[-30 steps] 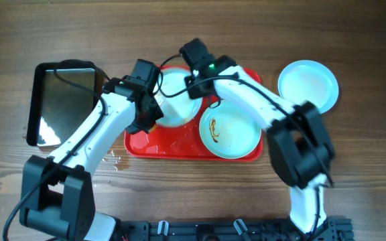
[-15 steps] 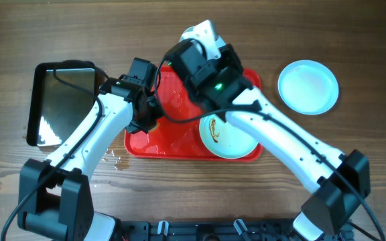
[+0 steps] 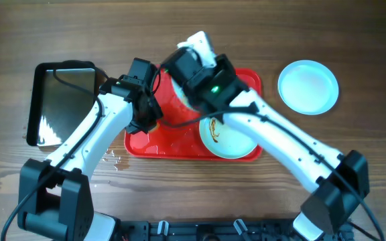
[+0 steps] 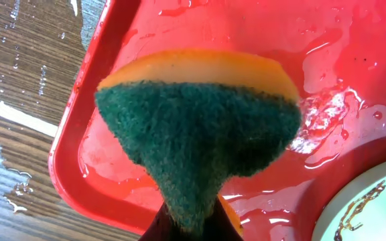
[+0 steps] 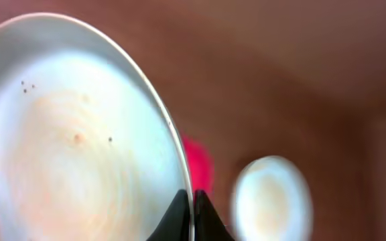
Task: Clean dirty plates on tray and stack at the side
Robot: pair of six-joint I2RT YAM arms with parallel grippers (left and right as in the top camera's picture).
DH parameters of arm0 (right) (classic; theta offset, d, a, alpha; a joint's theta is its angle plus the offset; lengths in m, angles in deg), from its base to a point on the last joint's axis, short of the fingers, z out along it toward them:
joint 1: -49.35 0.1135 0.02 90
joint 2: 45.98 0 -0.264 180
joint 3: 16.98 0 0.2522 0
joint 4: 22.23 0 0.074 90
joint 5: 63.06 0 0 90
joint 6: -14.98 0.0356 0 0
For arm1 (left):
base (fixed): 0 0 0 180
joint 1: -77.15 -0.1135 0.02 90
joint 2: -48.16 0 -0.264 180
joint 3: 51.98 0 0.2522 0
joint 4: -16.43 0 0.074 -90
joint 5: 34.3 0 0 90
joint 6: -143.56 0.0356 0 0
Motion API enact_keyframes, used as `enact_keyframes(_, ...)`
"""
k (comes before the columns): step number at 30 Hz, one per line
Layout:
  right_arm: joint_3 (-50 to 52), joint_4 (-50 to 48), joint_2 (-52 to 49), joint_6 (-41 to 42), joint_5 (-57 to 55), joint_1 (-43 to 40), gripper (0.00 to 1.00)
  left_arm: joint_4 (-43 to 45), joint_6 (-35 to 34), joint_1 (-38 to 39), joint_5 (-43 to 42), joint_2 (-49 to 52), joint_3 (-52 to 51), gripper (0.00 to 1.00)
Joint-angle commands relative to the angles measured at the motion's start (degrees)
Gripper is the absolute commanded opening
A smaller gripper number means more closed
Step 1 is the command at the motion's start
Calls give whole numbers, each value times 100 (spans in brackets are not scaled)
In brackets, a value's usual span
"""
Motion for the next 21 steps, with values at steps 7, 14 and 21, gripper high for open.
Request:
enact_keyframes(7, 1141, -933, -807, 442, 4662, -1189, 4, 306, 96, -9, -70, -122, -37, 4)
enact_keyframes(14, 1327, -1635, -1725, 605, 5123, -1003, 4, 723, 535, 28, -415, -118, -37, 4)
enact_keyframes(21, 1327, -1827, -1818, 667, 5158, -837, 4, 975, 695, 166, -564, 271, -37, 4)
